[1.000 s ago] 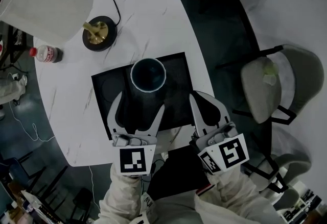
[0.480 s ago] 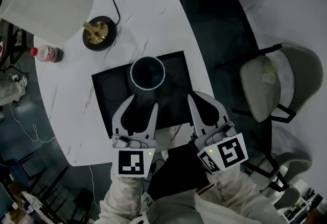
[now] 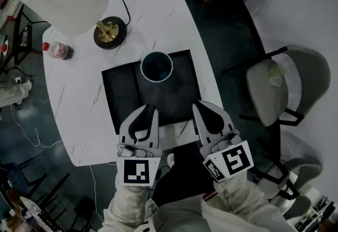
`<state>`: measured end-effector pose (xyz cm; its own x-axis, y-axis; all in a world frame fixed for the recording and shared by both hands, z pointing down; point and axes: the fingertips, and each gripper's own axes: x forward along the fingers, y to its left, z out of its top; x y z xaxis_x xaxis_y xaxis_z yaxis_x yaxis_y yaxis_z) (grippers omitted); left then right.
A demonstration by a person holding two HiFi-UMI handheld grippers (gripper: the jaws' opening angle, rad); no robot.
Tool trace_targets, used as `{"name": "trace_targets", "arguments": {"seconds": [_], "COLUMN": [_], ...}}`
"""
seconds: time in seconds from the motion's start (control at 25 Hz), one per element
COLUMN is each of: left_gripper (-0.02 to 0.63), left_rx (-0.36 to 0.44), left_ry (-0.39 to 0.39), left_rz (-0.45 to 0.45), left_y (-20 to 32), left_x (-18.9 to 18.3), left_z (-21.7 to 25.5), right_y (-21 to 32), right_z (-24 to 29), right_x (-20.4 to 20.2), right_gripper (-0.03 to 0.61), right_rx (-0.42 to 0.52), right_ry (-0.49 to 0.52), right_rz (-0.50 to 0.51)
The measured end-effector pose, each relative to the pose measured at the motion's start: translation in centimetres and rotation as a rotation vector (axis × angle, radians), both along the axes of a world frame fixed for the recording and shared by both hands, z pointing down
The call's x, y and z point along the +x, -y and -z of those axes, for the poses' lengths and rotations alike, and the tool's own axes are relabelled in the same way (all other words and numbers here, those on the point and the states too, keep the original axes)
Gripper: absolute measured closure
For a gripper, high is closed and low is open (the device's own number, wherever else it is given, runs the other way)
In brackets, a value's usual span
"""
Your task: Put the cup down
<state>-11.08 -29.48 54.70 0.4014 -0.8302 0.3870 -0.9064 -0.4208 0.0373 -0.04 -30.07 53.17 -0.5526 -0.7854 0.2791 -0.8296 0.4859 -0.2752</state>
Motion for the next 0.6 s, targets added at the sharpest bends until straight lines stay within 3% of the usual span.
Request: {"name": "trace_targets", "arguments": {"seconds": [0.16,0.6], "left_gripper": [0.584,0.603], "left_rx": [0.027,0.079], "left_ry": [-0.001,0.031], "left_rz": [0.003,0.008], "left_y": [-1.6,-8.2], "left_x": [-0.2,-1.7], "left_z": [2.0,7.5], "right_y": [-1.7,-8.3], "right_z": [1.2,7.3], "right_x": [-0.1,-1.0], "right_gripper": [0.572,0.572], "right_rx": [-0.004,0.062], "right_ry": [-0.006,-0.009], "right_rz": [0.002,0.024]}}
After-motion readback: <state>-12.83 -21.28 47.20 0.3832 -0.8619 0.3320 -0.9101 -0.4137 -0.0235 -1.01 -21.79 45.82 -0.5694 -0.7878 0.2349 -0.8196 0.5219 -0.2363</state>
